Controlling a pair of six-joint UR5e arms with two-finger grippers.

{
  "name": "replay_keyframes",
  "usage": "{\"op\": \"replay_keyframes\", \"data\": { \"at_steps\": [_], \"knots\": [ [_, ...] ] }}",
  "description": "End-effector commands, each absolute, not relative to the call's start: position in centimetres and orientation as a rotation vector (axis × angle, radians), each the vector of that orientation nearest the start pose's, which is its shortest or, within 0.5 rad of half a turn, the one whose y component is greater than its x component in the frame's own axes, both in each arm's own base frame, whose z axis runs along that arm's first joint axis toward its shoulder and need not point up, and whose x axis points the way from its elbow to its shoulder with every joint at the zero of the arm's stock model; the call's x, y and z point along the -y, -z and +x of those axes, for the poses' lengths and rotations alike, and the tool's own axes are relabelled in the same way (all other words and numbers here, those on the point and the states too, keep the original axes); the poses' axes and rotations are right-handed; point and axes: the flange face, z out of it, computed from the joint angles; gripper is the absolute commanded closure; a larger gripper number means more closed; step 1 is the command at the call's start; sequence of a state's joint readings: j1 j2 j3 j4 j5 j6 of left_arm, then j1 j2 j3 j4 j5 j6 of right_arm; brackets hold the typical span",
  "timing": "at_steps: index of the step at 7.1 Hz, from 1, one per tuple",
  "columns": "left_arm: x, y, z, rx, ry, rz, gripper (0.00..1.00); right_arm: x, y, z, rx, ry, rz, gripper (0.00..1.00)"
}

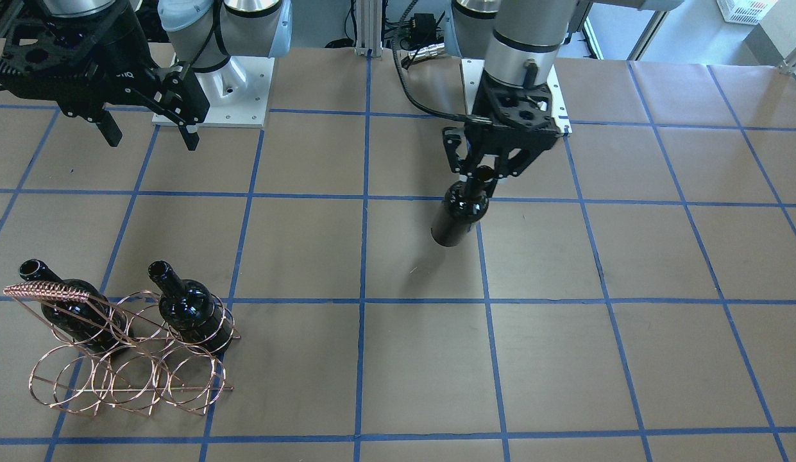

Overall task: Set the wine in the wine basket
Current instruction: 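Lift the bottle with the left gripper and carry it toward table center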

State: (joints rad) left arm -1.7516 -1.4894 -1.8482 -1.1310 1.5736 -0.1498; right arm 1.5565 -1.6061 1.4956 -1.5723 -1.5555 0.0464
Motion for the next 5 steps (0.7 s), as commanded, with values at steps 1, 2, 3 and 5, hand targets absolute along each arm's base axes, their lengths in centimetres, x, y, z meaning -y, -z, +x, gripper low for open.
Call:
{"op": "replay_keyframes", "data": {
  "at_steps": [1,2,3,5],
  "knots": [
    [40.8,-41.5,-24.7,-3.114,0.327,0.106,1.0,48.7,-54.3,12.8,-3.118,0.174,0.092,0.0],
    [39.8,-39.9,-25.1,-3.117,0.278,0.144,1.0,48.7,-54.3,12.8,-3.118,0.174,0.092,0.0],
    [39.5,-40.0,-25.4,-3.117,0.283,0.144,1.0,48.7,-54.3,12.8,-3.12,0.175,0.092,0.0],
    [38.1,-40.5,-26.1,-3.118,0.309,0.132,1.0,48.7,-54.3,12.7,-3.12,0.175,0.095,0.0]
  ]
}}
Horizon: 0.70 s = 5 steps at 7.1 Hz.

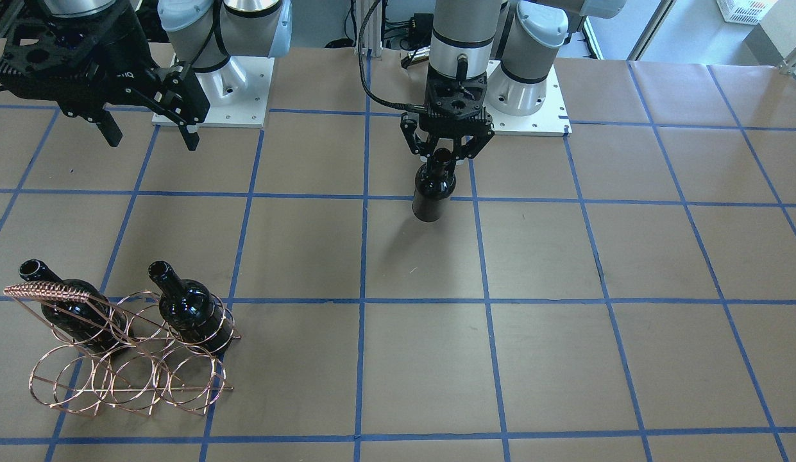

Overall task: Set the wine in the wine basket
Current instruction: 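Lower the held bottle upright onto the table center with the left gripper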

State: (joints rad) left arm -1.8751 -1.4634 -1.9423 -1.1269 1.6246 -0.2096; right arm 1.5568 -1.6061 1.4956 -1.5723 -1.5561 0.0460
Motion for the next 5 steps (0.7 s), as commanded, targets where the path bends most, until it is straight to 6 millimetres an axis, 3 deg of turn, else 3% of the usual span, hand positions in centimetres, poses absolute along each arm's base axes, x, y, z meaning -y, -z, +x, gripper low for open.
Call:
{"op": "replay_keyframes", "data": {
  "at_steps": [1,5],
  "knots": [
    [37.4,-40.9,-26.3,-3.083,0.372,0.027,1.0,48.7,-54.3,12.7,-3.12,0.175,0.095,0.0],
    [35.6,-40.7,-27.6,-3.066,0.422,0.025,1.0,48.7,-54.3,12.8,-3.12,0.175,0.092,0.0]
  ]
}}
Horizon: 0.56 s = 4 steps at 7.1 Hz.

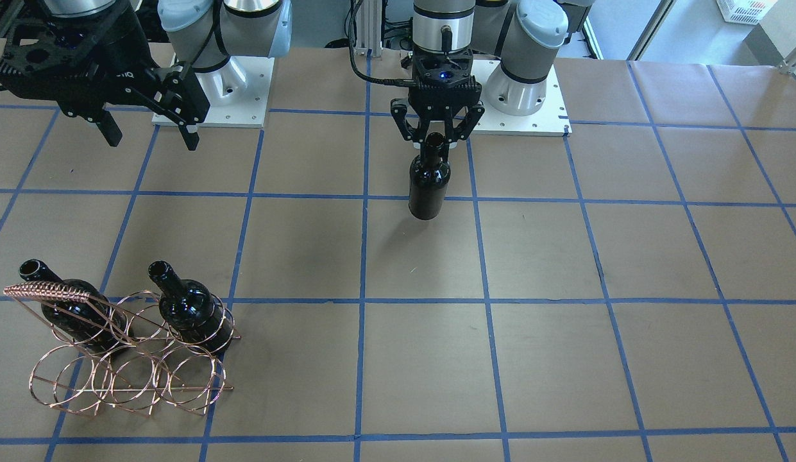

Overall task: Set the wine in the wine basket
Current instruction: 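Lower the held bottle upright onto the table center with the left gripper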

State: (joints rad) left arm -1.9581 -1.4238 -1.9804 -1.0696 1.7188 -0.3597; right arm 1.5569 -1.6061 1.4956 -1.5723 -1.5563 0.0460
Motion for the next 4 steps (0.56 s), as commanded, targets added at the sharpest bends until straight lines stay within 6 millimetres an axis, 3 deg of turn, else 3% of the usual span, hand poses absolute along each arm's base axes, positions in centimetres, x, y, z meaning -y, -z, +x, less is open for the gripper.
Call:
{"op": "replay_keyframes", "data": {
  "at_steps": [1,4],
  "knots": [
    [35.5,-40.4,-27.5,-3.059,0.418,0.029,1.0,48.7,-54.3,12.8,-3.118,0.174,0.092,0.0],
    [34.6,-39.3,-27.3,-3.073,0.443,-0.04,1.0,48.7,-54.3,12.7,-3.118,0.174,0.094,0.0]
  ]
}}
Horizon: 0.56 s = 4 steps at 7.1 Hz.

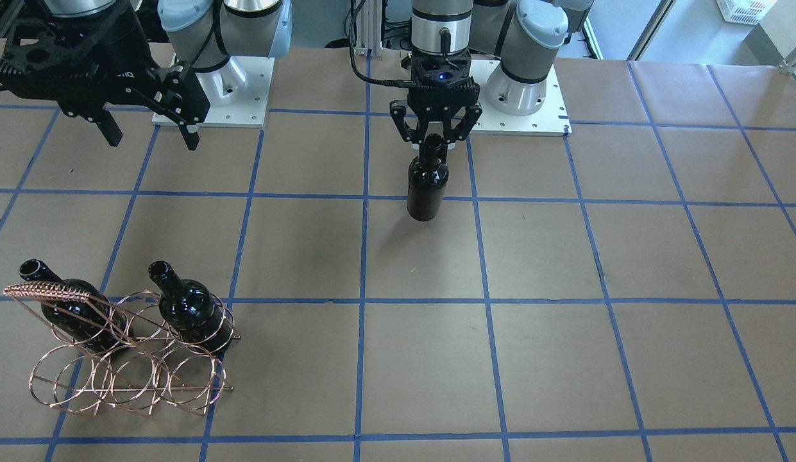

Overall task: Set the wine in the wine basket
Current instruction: 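Lower the held bottle upright onto the table center with the left gripper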

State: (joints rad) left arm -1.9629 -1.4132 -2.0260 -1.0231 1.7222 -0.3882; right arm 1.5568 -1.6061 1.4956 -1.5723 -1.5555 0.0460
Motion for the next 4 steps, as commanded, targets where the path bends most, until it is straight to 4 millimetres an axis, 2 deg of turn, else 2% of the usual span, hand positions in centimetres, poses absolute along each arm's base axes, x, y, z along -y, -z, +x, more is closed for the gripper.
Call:
{"op": "replay_keyframes", "data": {
  "at_steps": [1,2,3,4],
  "knots": [
    [33.8,-39.5,-28.0,-3.075,0.455,-0.044,1.0,48.7,-54.3,12.8,-3.118,0.174,0.092,0.0],
    [32.7,-39.4,-29.2,-3.079,0.459,-0.033,1.0,48.7,-54.3,12.8,-3.118,0.174,0.092,0.0],
    [32.2,-39.8,-29.4,-3.081,0.474,-0.025,1.0,48.7,-54.3,12.8,-3.118,0.174,0.092,0.0],
    [32.3,-40.1,-28.8,-3.014,0.52,-0.084,1.0,48.7,-54.3,12.8,-3.118,0.174,0.094,0.0]
  ]
}}
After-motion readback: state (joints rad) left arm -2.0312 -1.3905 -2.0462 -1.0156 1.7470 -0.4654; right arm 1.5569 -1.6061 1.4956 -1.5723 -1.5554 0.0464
